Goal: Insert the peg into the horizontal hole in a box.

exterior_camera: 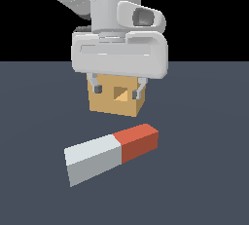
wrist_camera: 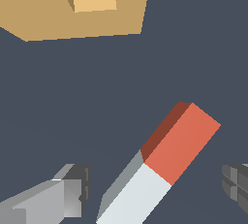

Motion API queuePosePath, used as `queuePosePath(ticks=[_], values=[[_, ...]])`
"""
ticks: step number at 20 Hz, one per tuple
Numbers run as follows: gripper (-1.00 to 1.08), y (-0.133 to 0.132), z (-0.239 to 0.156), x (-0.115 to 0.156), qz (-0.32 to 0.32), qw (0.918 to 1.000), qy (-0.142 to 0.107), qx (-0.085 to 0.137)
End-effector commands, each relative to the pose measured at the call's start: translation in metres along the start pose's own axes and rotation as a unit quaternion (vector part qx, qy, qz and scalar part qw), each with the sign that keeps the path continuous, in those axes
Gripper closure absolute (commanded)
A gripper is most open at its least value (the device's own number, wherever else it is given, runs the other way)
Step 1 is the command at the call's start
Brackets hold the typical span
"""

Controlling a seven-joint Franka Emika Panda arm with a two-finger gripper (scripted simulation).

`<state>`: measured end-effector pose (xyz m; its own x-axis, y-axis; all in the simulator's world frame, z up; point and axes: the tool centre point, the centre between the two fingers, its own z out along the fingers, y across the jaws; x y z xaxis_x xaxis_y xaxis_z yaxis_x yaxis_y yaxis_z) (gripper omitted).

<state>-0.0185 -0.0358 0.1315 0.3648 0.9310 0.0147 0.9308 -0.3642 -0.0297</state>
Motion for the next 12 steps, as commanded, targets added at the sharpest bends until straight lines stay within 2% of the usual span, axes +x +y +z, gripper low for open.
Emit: queuePosePath(ticks=[1, 6, 12], values=[[-0.92, 0.002, 0.008, -0.012, 0.045, 0.9990, 0.000, -0.002], [-0.92, 0.004, 0.023, -0.035, 0.136, 0.9906, -0.001, -0.007], [-0.92, 0.000, 0.040, -0.060, 0.233, 0.9723, -0.002, -0.012]])
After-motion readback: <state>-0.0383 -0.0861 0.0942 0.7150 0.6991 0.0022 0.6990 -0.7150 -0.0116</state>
